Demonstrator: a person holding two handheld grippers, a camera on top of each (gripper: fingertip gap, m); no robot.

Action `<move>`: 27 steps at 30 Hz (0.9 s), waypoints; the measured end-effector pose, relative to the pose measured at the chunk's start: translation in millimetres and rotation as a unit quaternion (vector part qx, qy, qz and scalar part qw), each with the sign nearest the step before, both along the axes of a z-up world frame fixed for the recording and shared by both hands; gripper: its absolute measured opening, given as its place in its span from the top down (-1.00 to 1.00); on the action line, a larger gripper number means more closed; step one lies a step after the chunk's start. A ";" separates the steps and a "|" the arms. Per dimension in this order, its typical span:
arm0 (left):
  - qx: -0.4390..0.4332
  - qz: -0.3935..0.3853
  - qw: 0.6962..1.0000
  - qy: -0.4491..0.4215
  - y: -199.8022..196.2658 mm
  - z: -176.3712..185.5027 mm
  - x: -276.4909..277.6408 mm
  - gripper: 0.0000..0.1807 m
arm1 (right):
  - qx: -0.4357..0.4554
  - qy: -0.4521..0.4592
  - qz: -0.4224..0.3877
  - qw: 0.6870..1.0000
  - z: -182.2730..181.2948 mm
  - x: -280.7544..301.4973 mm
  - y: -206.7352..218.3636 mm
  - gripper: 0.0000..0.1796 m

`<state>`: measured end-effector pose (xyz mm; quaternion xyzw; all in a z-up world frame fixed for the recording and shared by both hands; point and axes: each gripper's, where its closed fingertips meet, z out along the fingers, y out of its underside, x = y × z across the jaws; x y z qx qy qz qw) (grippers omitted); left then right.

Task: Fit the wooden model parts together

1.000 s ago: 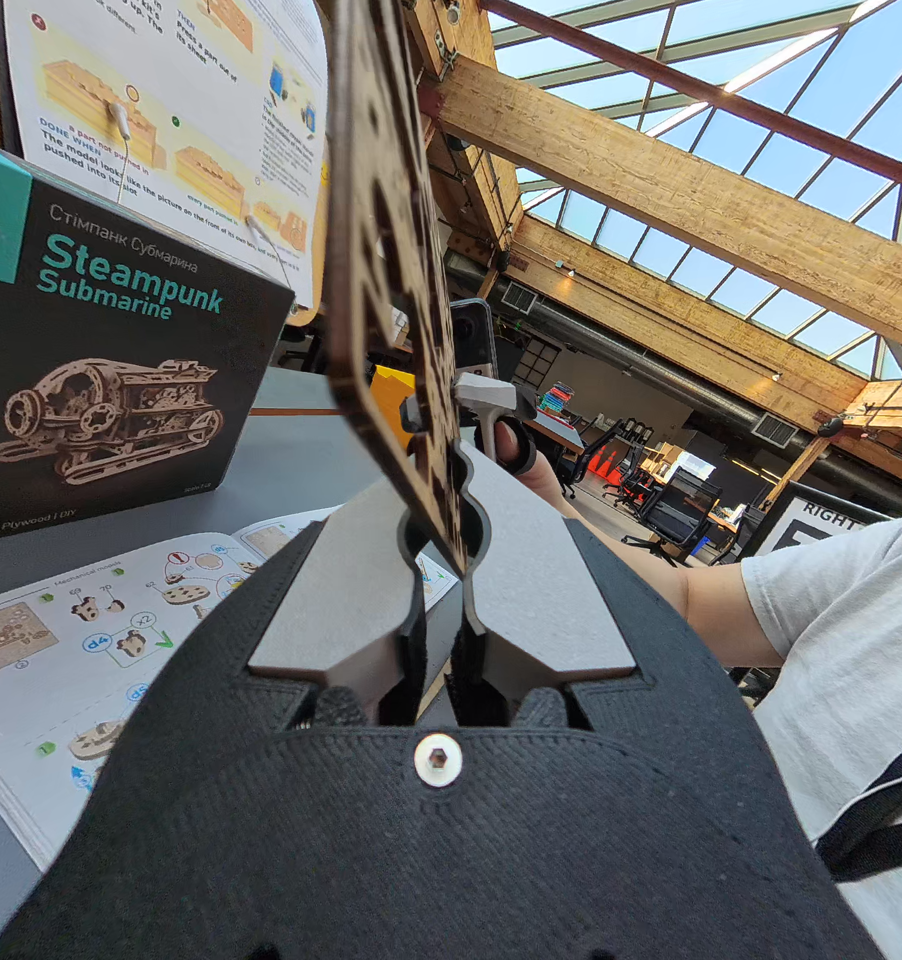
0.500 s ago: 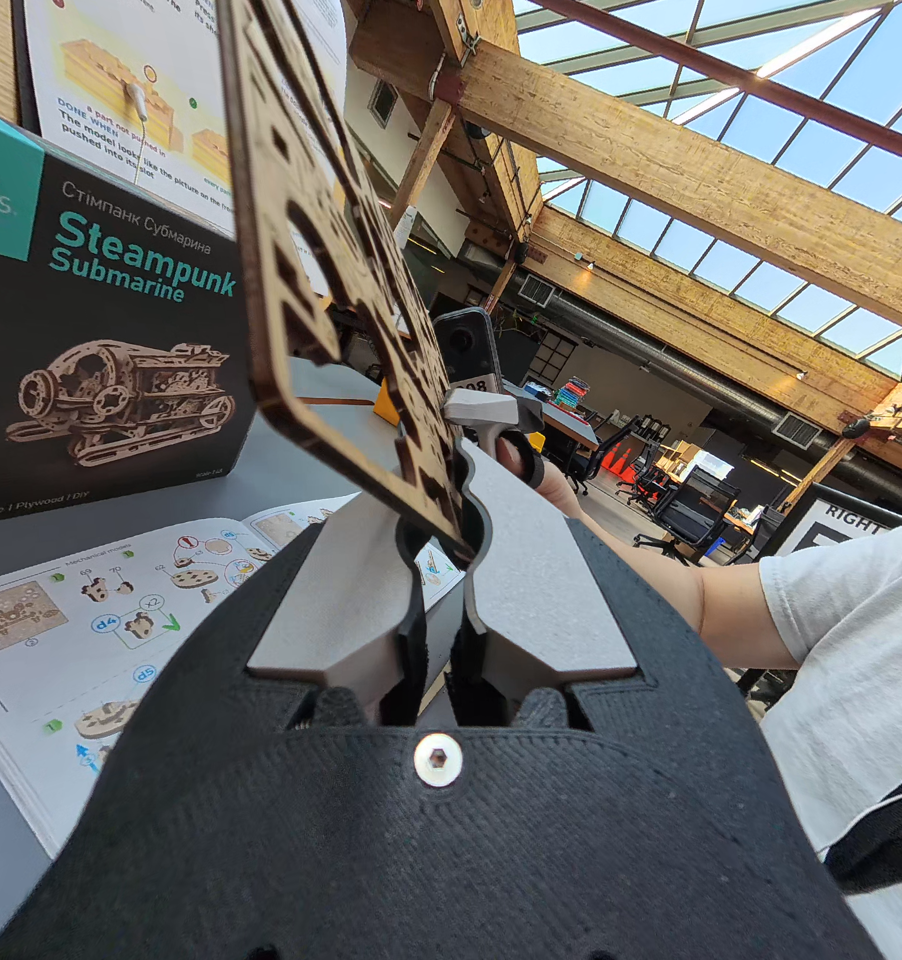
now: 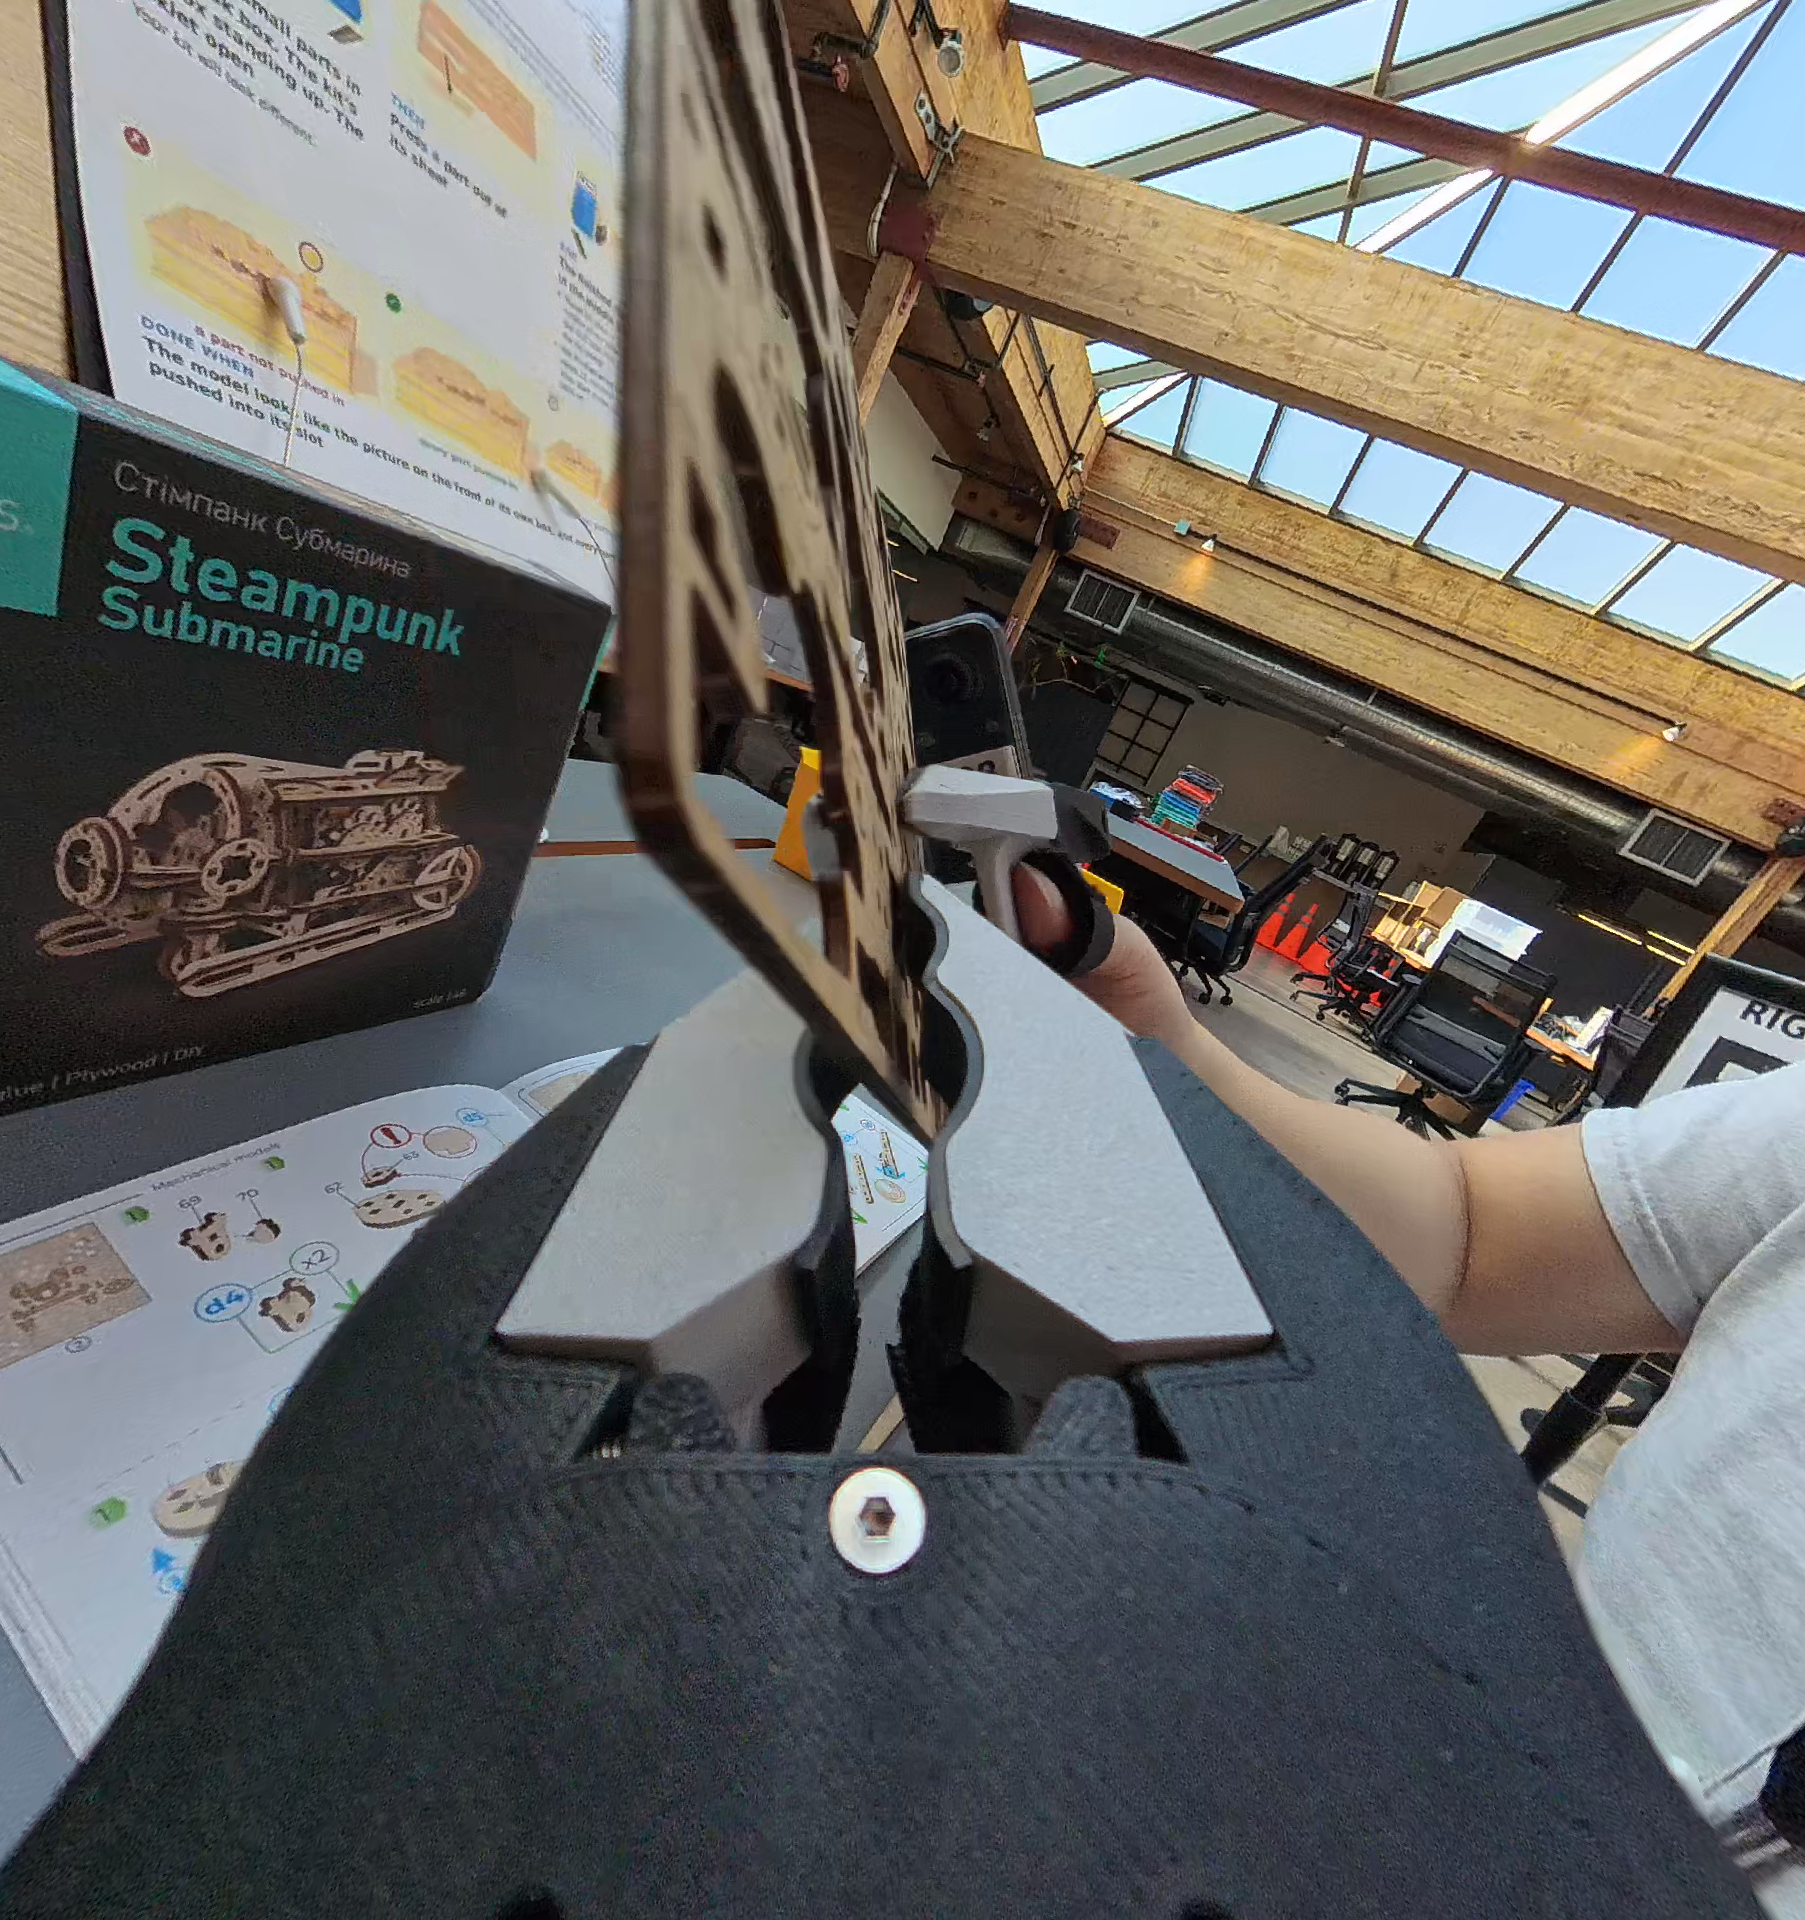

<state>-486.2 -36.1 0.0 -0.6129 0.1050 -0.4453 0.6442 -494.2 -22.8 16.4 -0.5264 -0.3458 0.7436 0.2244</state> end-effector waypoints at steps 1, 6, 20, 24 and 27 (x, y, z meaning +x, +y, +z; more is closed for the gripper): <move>0.005 0.000 1.000 0.008 -0.7 -0.3 2.8 1.00 | -0.029 0.027 0.006 0.999 9.7 4.1 3.5 0.88; -0.004 -0.004 1.000 -0.005 0.7 -4.6 3.4 1.00 | -0.022 0.008 0.005 1.000 6.7 4.8 4.8 0.92; 0.008 0.008 1.000 0.024 -2.9 -4.4 4.2 0.99 | 0.017 -0.026 -0.012 0.999 -3.0 3.2 3.5 0.96; 0.005 0.006 1.000 0.019 -0.2 -6.0 4.6 0.99 | 0.003 -0.014 -0.002 1.000 -2.1 4.9 4.7 0.97; 0.010 0.004 1.000 0.027 -0.6 -5.9 8.7 0.99 | -0.039 0.028 0.001 0.999 14.5 12.5 14.2 0.81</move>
